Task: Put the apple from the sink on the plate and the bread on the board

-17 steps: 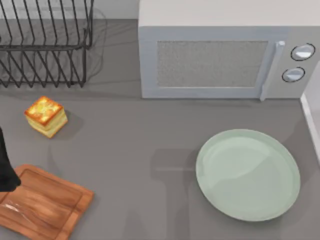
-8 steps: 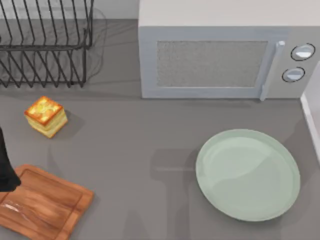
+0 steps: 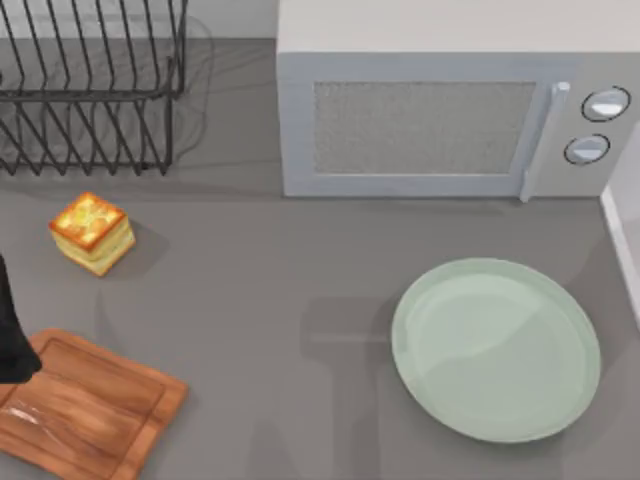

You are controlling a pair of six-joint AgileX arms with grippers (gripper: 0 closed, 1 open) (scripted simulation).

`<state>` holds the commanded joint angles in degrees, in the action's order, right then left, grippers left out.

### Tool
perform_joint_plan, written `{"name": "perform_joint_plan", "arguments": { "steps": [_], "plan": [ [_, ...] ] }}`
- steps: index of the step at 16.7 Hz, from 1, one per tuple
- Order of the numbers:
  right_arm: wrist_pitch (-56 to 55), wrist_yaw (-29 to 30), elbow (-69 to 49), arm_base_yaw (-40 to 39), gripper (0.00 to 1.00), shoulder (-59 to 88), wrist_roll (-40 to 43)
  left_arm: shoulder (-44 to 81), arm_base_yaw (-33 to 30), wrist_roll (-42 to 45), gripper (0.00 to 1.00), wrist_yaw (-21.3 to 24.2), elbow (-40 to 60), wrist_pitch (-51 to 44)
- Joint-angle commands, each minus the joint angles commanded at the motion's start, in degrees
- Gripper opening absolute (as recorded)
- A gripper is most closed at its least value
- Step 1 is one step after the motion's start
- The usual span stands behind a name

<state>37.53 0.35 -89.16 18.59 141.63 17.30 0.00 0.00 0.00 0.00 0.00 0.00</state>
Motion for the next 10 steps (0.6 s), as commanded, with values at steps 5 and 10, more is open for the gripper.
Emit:
{"name": "perform_joint_plan", "arguments": {
  "steps": [5,10],
  "plan": [
    [1.64,-0.86,-0.78,-0.13,0.0,-3.55,-0.47,0.0,0.0,0.0,1.0,0.0,0.0,0.0],
    [8.51,-0.9,-3.97,-0.07,0.0,-7.12,-0.36,0.0,0.0,0.0,1.0,0.0,0.0,0.0]
  ]
}}
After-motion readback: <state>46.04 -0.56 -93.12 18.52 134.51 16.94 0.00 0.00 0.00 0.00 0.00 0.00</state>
